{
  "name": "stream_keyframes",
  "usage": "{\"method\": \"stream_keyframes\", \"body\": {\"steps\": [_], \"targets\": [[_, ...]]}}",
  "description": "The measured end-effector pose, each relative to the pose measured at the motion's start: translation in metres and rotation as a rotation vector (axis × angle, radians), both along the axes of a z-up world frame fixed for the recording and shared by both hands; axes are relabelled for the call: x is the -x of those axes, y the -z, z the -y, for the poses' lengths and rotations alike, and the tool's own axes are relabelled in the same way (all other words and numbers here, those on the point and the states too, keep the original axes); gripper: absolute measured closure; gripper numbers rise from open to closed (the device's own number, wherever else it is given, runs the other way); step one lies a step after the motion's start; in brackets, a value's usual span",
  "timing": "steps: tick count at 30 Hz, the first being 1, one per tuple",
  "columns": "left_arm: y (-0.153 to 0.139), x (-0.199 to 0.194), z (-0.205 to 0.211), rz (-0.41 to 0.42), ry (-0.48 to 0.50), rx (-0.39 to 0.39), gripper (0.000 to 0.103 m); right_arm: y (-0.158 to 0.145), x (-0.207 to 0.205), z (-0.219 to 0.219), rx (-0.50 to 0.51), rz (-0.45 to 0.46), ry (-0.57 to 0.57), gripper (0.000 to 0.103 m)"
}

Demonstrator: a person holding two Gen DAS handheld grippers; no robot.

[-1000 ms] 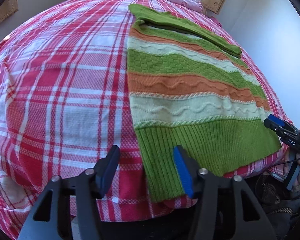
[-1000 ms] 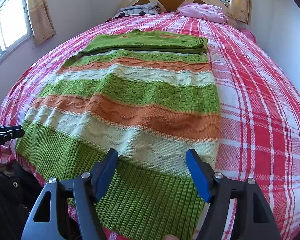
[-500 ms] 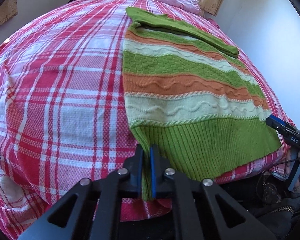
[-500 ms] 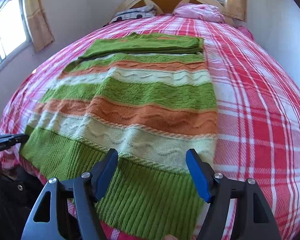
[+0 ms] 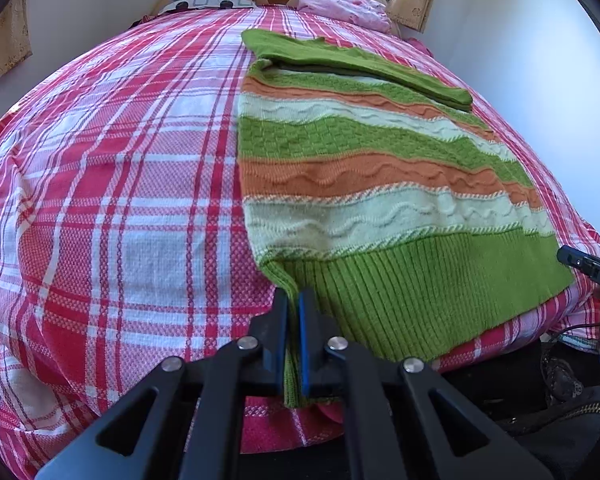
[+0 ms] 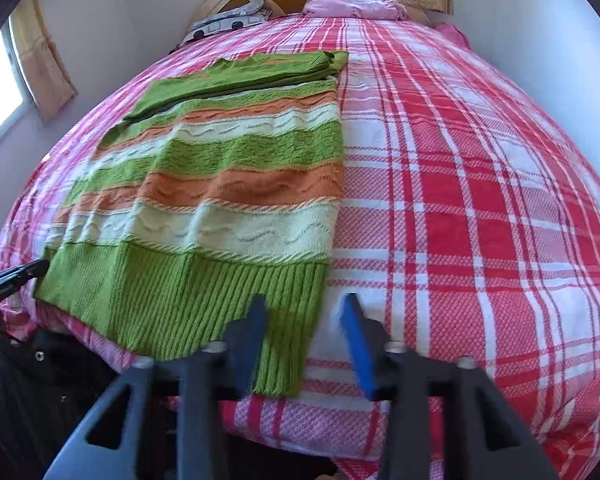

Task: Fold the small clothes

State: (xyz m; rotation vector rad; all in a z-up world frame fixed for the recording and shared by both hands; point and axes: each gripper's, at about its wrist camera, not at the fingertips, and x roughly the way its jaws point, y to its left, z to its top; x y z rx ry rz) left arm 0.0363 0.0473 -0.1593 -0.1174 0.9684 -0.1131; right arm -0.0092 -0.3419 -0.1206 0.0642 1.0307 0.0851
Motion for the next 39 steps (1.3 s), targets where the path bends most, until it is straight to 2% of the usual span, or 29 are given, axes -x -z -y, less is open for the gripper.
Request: {"method": "stream_keyframes", "body": {"steps": [3, 4, 6, 9, 11, 13, 14, 17, 25, 27, 29, 32, 34, 39], "targets": [[0.000, 0.001, -0.001, 0.003, -0.021, -0.005, 0.090, 0.000, 0.003, -0.002, -0.003, 0.002, 0.004, 0.068], [0.001, 0.001, -0.002, -0.001, -0.028, -0.004, 0.081, 0.001, 0.003, -0.002, -0.009, 0.005, 0.011, 0.068], [0.005, 0.001, -0.003, -0.007, -0.030, 0.016, 0.071, 0.003, 0.003, -0.001, -0.034, 0.022, 0.025, 0.068], [0.006, 0.001, 0.001, 0.002, -0.015, 0.018, 0.070, 0.006, 0.005, -0.008, 0.000, 0.054, 0.008, 0.068], [0.006, 0.002, 0.000, 0.003, -0.007, 0.024, 0.072, 0.005, 0.005, -0.006, -0.015, 0.059, 0.007, 0.070], [0.005, 0.005, -0.002, 0.004, -0.002, 0.051, 0.094, 0.006, 0.005, 0.001, -0.098, 0.053, 0.009, 0.095], [0.002, 0.006, -0.003, 0.015, -0.008, 0.042, 0.094, 0.006, 0.006, 0.008, -0.166, 0.058, 0.022, 0.095], [-0.005, 0.009, -0.006, 0.045, -0.004, 0.057, 0.097, 0.003, 0.008, 0.018, -0.252, 0.084, 0.041, 0.098], [-0.030, 0.016, -0.013, 0.159, 0.012, 0.147, 0.098, -0.022, 0.013, 0.020, -0.301, 0.192, 0.022, 0.099], [-0.029, 0.013, -0.013, 0.154, 0.008, 0.139, 0.098, -0.019, 0.011, 0.023, -0.293, 0.181, 0.031, 0.099], [-0.023, 0.011, -0.016, 0.132, -0.001, 0.143, 0.098, -0.010, 0.010, 0.029, -0.326, 0.151, 0.045, 0.099], [-0.014, 0.007, -0.020, 0.089, -0.013, 0.184, 0.098, -0.004, 0.008, 0.034, -0.365, 0.129, 0.053, 0.099], [-0.011, 0.007, -0.020, 0.086, -0.015, 0.174, 0.098, -0.003, 0.008, 0.037, -0.367, 0.132, 0.071, 0.098], [0.001, 0.007, -0.015, 0.052, -0.015, 0.151, 0.098, 0.009, 0.005, 0.041, -0.372, 0.074, 0.098, 0.097]]}}
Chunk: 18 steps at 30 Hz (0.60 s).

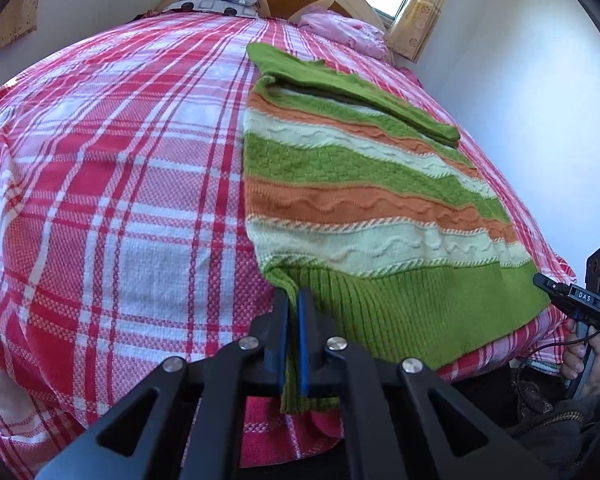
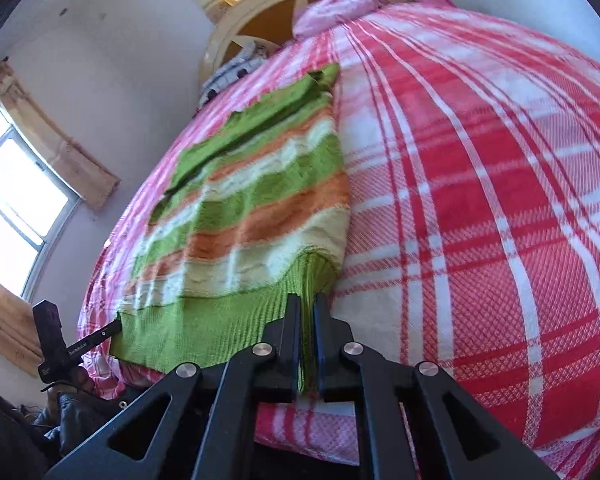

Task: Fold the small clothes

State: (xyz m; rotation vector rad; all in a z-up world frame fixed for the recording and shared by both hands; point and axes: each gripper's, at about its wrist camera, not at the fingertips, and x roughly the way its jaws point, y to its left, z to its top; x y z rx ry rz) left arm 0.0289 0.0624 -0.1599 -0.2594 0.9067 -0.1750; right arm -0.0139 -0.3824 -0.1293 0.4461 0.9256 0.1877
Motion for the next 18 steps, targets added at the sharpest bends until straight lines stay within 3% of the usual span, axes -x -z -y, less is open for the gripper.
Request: {"method": "stream_keyframes", "body": {"steps": [6, 10, 18], "targets": [[0.007, 0.001, -0.001, -0.030, -0.003, 0.022, 0.091, 0.003, 0.002, -0.002, 0.005, -0.014, -0.007, 0.097], [0.005, 0.006, 0.004, -0.007, 0.035, -0.007, 0.099, 0.001, 0.005, -0.005, 0.022, -0.002, -0.019, 0.098], [-0.036, 0.013, -0.010, 0.118, 0.038, 0.067, 0.099, -0.034, 0.011, 0.000, -0.061, 0.163, -0.023, 0.099]]}}
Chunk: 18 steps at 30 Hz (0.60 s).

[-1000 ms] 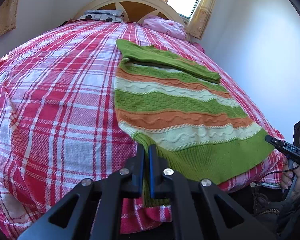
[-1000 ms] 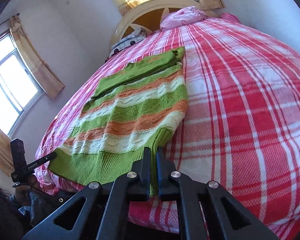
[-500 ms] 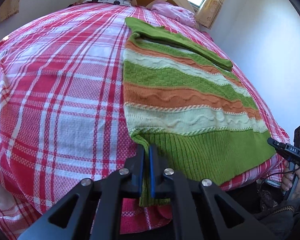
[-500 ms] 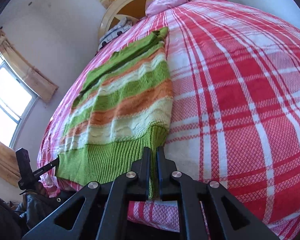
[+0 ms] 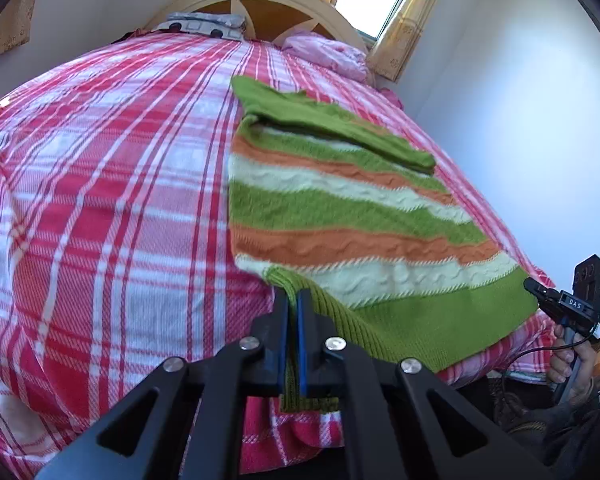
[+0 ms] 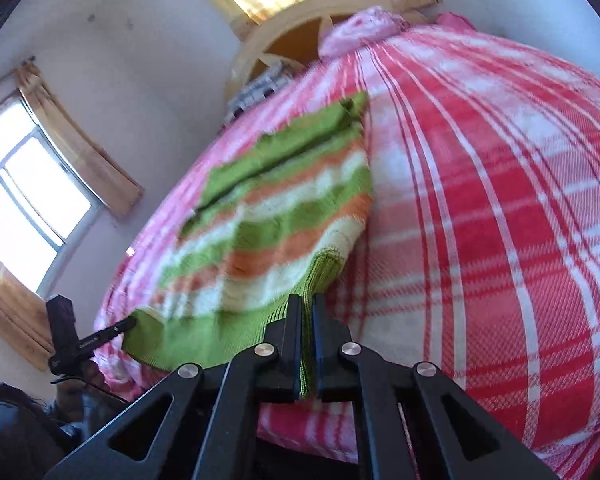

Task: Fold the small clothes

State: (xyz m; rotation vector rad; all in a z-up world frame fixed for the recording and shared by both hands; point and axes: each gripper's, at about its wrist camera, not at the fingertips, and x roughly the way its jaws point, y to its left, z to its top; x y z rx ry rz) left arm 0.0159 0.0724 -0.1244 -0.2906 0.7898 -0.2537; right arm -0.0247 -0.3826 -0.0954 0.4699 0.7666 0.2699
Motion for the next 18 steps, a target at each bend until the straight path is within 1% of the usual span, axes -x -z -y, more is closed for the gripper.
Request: {"method": "stream_keyframes", "body": {"steps": [2, 5, 9, 15, 17, 18], "targets": [[-0.010, -0.003, 0.002, 0.026, 0.013, -0.002, 0.099, -0.008, -0.004, 0.003, -0.019, 0.023, 0.008, 0.099], [-0.023, -0.011, 0.005, 0.070, 0.016, -0.011, 0.099, -0.024, -0.014, 0.002, -0.014, 0.064, 0.010, 0.099], [-0.037, -0.027, -0.002, 0.101, -0.014, 0.026, 0.099, -0.045, -0.028, 0.001, 0.003, 0.121, 0.018, 0.099], [-0.056, -0.049, -0.010, 0.152, -0.049, 0.063, 0.099, -0.063, -0.052, -0.002, 0.013, 0.175, 0.018, 0.099], [-0.060, -0.054, -0.012, 0.164, -0.058, 0.071, 0.099, -0.069, -0.062, -0.001, 0.005, 0.189, 0.025, 0.099], [-0.063, -0.058, -0.014, 0.169, -0.062, 0.083, 0.102, -0.071, -0.067, 0.000, -0.001, 0.193, 0.027, 0.100]]}}
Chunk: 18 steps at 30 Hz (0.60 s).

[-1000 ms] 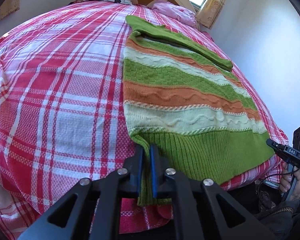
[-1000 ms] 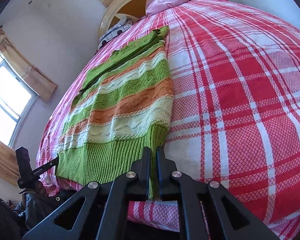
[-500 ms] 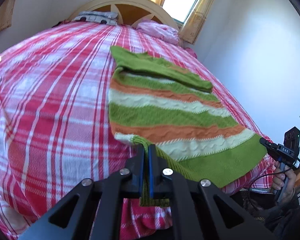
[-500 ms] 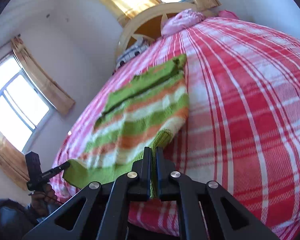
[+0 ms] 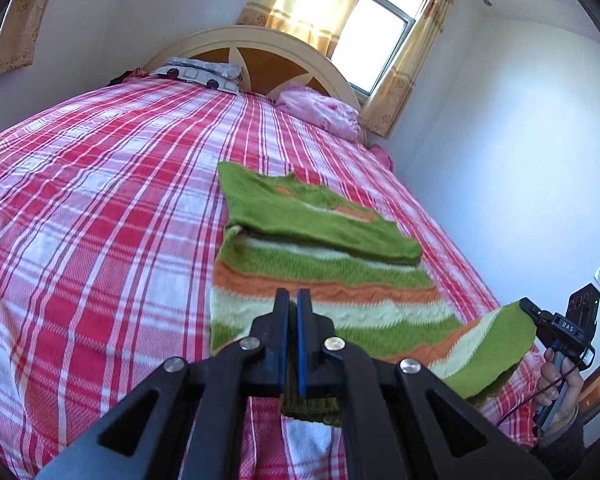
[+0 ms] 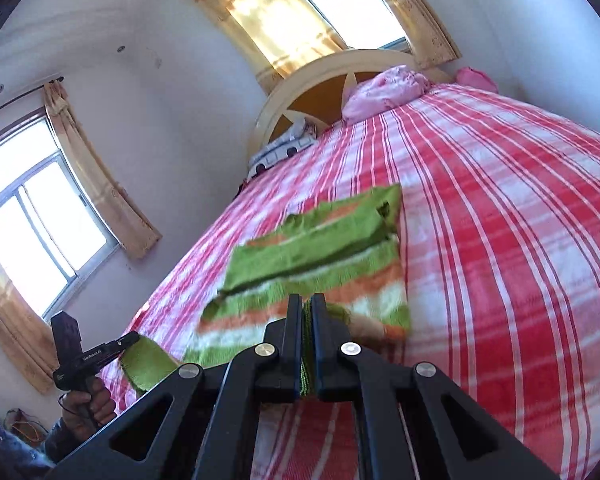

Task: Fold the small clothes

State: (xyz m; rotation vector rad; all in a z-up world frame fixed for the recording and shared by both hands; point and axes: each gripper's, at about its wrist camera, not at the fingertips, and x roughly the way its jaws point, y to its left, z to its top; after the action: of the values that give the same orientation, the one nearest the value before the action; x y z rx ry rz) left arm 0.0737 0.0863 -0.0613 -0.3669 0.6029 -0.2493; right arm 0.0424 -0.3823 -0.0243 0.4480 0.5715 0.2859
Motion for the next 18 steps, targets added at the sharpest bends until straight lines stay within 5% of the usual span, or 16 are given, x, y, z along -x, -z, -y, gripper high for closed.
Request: {"method": "stream_keyframes", "body": {"steps": [6, 11, 14, 15, 16, 17, 18], "targets": [[-0.017, -0.022, -0.005, 0.047, -0.026, 0.010, 0.102, -0.016, -0.028, 0.002, -0.032, 0.029, 0.004, 0.103], [0.000, -0.020, 0.007, -0.049, 0.033, -0.060, 0.102, -0.009, -0.036, 0.011, -0.040, -0.018, 0.023, 0.103], [0.023, -0.004, 0.007, -0.154, 0.072, -0.046, 0.088, 0.007, -0.032, 0.013, -0.002, -0.104, 0.029, 0.096], [0.031, 0.001, 0.006, -0.187, 0.074, -0.050, 0.073, 0.015, -0.029, 0.013, 0.013, -0.137, 0.028, 0.067], [0.039, 0.007, 0.006, -0.220, 0.065, -0.057, 0.057, 0.021, -0.026, 0.013, 0.014, -0.158, 0.024, 0.025], [0.052, 0.017, 0.004, -0.260, 0.052, -0.053, 0.054, 0.030, -0.020, 0.013, 0.001, -0.189, 0.016, 0.012], [0.059, 0.023, 0.004, -0.287, 0.054, -0.049, 0.054, 0.036, -0.015, 0.012, -0.006, -0.211, 0.006, 0.011]]}}
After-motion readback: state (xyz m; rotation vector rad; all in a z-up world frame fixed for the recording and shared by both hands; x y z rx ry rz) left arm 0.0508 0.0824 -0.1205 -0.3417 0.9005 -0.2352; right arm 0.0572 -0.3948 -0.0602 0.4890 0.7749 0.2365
